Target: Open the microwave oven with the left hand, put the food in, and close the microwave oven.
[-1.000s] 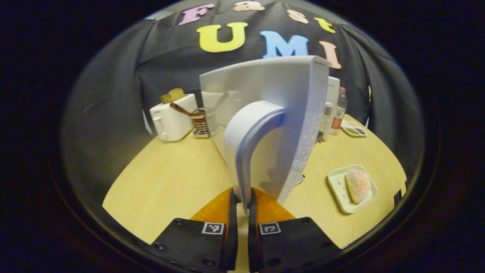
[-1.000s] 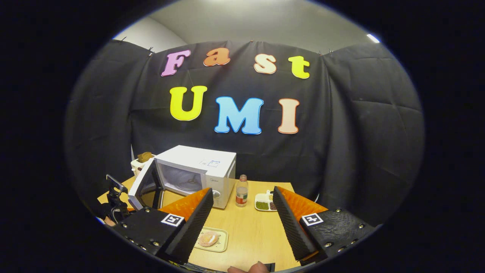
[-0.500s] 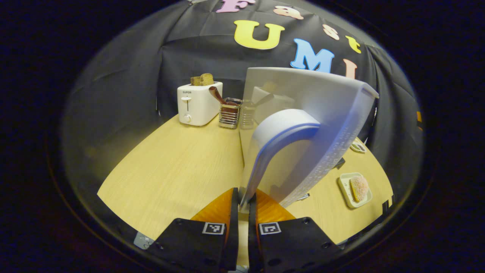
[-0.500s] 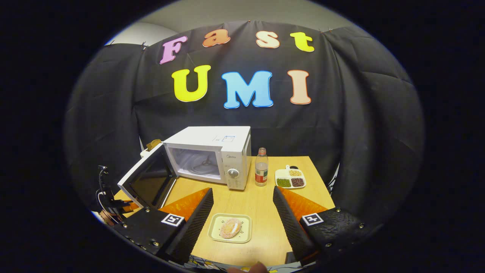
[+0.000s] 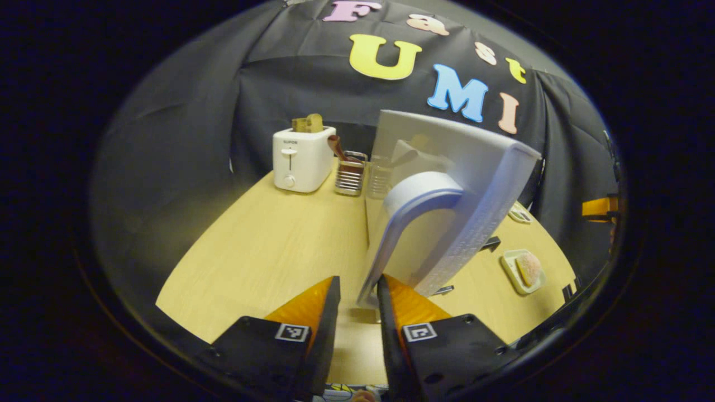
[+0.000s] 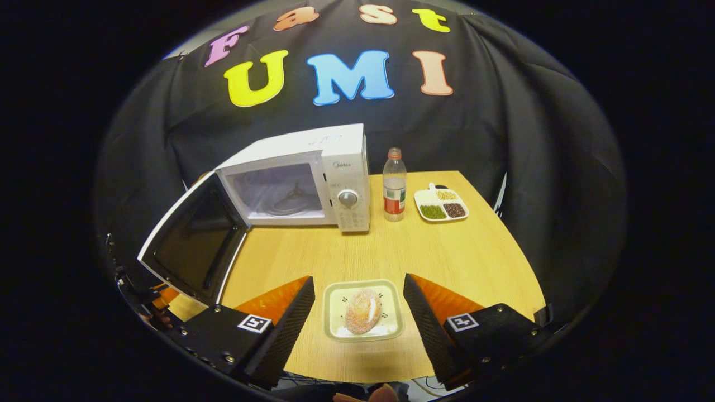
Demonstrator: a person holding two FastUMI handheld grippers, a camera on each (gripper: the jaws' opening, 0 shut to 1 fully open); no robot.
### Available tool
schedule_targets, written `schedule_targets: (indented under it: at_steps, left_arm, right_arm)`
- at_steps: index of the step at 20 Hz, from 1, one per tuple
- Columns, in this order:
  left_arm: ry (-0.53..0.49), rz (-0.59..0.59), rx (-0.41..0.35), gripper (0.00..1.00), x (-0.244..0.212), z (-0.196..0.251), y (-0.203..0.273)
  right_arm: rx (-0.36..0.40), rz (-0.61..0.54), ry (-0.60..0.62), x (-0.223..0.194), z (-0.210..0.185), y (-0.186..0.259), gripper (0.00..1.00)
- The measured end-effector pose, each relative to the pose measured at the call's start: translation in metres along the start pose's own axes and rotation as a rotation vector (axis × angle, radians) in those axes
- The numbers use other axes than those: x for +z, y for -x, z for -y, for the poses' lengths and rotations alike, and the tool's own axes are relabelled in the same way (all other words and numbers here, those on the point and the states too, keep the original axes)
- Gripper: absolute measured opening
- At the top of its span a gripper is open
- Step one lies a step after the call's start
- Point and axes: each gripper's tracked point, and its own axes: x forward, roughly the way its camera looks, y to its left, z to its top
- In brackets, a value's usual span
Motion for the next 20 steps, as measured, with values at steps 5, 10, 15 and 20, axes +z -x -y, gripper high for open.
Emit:
schedule_targets:
  at_steps: [5, 10, 15, 20]
  left_arm:
    - [0.027, 0.124, 0.188, 0.74, 0.0, -0.015, 0.101]
    - [0.05, 0.145, 0.369, 0.93, -0.02, 0.007, 0.191]
    - [0.223, 0.159, 0.464, 0.97, -0.028, 0.071, 0.248]
    - [0.251, 0.17, 0.561, 0.91, -0.039, 0.134, 0.29]
  right_arm:
    - [-0.043, -0.157, 0.081, -0.051, 0.002, -0.059, 0.99]
    - [-0.046, -0.265, 0.104, -0.082, 0.005, -0.1, 0.99]
    - [-0.022, -0.331, 0.165, -0.109, 0.005, -0.125, 0.97]
    - [0.008, -0.361, 0.123, -0.126, 0.009, -0.127, 0.82]
